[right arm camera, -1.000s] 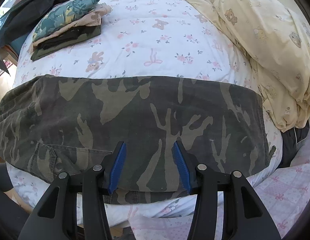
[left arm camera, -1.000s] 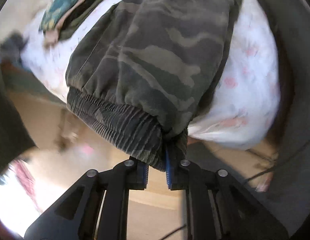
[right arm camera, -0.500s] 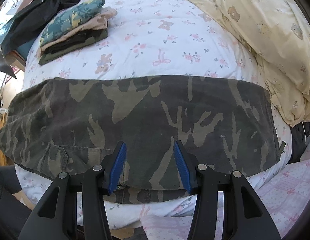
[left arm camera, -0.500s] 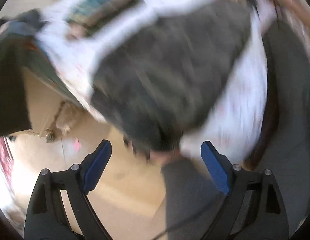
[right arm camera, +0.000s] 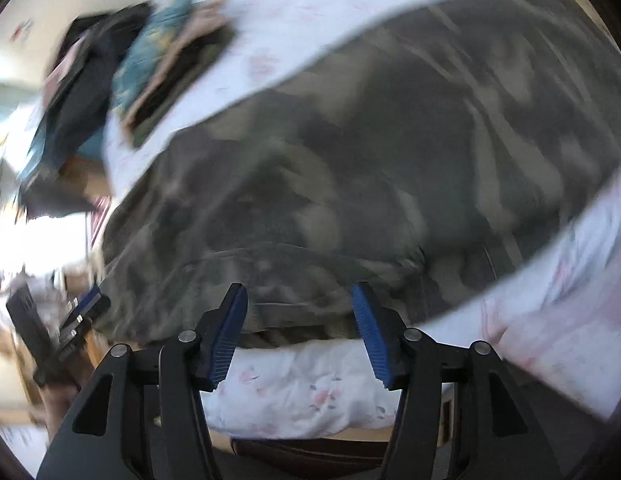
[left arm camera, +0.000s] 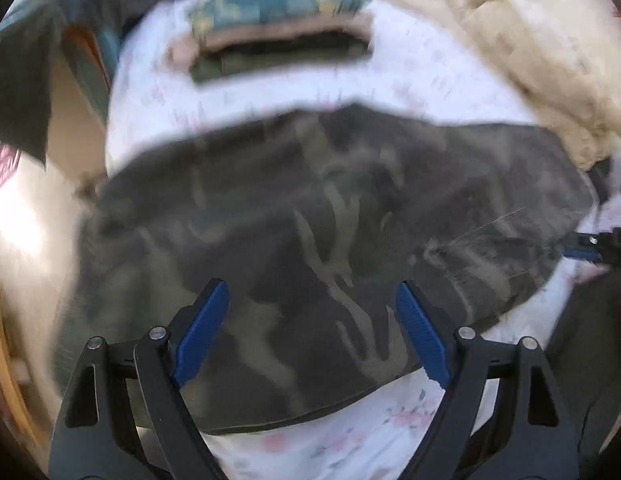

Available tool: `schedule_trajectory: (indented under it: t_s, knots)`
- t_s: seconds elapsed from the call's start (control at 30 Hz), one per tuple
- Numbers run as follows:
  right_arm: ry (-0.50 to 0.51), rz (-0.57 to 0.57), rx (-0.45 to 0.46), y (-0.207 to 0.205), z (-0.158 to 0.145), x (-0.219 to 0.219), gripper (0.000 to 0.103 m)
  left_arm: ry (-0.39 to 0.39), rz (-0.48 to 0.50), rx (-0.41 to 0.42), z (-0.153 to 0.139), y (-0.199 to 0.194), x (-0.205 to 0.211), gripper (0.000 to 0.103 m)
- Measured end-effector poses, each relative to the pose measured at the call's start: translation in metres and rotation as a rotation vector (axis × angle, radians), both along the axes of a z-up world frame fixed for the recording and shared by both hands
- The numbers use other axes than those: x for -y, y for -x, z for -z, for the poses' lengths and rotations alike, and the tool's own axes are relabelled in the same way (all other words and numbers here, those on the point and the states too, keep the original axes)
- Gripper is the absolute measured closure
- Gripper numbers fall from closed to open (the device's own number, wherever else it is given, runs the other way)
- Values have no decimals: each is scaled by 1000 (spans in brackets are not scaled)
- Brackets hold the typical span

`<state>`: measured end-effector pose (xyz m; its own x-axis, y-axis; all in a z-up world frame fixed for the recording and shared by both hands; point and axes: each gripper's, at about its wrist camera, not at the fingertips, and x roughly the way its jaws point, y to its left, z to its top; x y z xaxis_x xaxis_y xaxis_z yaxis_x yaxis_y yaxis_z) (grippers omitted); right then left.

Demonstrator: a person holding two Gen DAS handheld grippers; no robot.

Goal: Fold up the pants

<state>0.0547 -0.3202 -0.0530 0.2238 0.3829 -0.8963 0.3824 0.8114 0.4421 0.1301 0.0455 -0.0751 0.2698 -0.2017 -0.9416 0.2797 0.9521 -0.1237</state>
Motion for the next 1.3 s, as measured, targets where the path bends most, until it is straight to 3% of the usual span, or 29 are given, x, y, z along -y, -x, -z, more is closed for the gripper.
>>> schedule_trajectory:
  t_s: [0.1, 0.2, 0.27, 0.4, 0.47, 0.5, 0.6, 0.77, 0.9, 0.97, 1.03, 1.17, 1.3]
  knots:
    - [19, 142, -52, 9, 20, 22, 46, -77, 49, -67, 30, 9, 19, 20]
    - [70, 243, -55, 9, 33, 40, 46, -216, 124, -89, 52, 18, 28, 20]
    - [64, 322, -68, 8, 45, 53, 46, -254, 141, -121, 63, 23, 30, 20]
    - [-4, 447, -75, 11, 66, 72, 47, -280, 117, -106, 63, 25, 32, 19]
    - [18, 431, -57, 11, 66, 69, 68, -277, 93, -112, 62, 25, 31, 19]
    - [43, 408, -40, 10, 62, 68, 91, -279, 93, -113, 61, 27, 31, 19]
    - [91, 371, -1, 10, 49, 66, 101, -275, 81, -117, 60, 29, 30, 19]
    - [191, 377, 16, 29, 21, 61, 102, -251, 32, -137, 53, 29, 20, 19]
    - [174, 396, -98, 31, 58, 64, 100, -249, 41, -145, 51, 29, 15, 19]
    - [139, 412, -101, 28, 61, 67, 95, -216, 21, -143, 44, 23, 9, 19]
    - [154, 408, -92, 30, 44, 71, 85, -167, -3, -110, 29, 21, -1, 19]
    - [241, 395, -13, 25, -8, 93, 84, -29, -115, -30, 1, 11, -22, 19]
    - [288, 395, 48, -4, -32, 123, 84, -55, -172, -62, 18, -1, -26, 19]
